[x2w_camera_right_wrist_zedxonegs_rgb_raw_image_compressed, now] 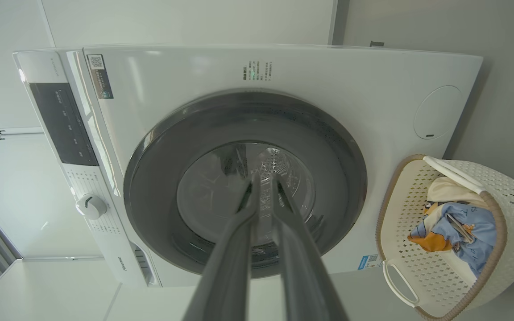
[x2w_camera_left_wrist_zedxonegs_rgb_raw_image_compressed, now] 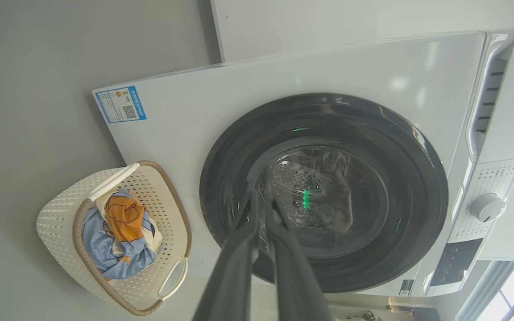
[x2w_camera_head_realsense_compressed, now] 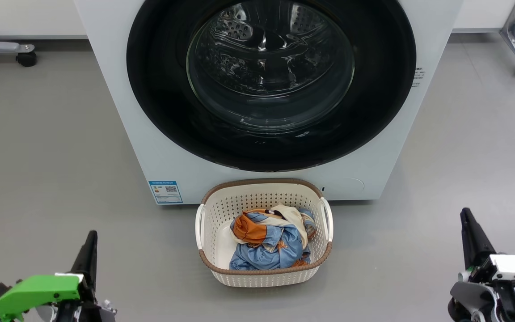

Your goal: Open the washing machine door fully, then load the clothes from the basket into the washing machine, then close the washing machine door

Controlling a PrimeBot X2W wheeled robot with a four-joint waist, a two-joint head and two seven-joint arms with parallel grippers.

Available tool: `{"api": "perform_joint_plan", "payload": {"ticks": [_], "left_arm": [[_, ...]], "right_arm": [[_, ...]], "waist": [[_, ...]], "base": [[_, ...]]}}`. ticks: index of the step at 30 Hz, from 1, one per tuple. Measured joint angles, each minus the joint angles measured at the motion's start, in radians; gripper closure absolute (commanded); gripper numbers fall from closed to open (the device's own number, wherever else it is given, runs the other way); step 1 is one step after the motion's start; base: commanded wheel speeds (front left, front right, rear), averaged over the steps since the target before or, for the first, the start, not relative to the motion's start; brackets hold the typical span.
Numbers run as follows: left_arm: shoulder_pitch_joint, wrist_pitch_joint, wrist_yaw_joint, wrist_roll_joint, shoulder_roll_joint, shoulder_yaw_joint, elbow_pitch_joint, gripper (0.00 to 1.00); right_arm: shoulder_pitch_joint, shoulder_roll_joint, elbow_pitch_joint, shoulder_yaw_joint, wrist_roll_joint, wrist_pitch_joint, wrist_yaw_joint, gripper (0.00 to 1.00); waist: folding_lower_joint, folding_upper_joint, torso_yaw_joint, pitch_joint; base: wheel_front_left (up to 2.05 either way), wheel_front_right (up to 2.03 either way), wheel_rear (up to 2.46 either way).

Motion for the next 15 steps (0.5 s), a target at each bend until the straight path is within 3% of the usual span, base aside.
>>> {"api": "perform_joint_plan", "payload": {"ticks": [7,15], "left_arm": [[0.072,0.0,0.003,0.0,-0.031,-0.003,0.072,0.0],[0.078,-0.02,0.004,0.001,-0.032,-0.024,0.061,0.0]], "right_arm": [[0.073,0.036,0.071,0.001,0.0,0.0,0.0,0.0],[0.079,0.035,0.061,0.003,-0.007,-0.019,-0.001,0.0]], "waist": [[0.0,0.0,0.0,0.001],[0.0,0.0,-0.001,0.002]], "base": [[0.0,0.0,0.0],[0.0,0.0,0.0]]}}
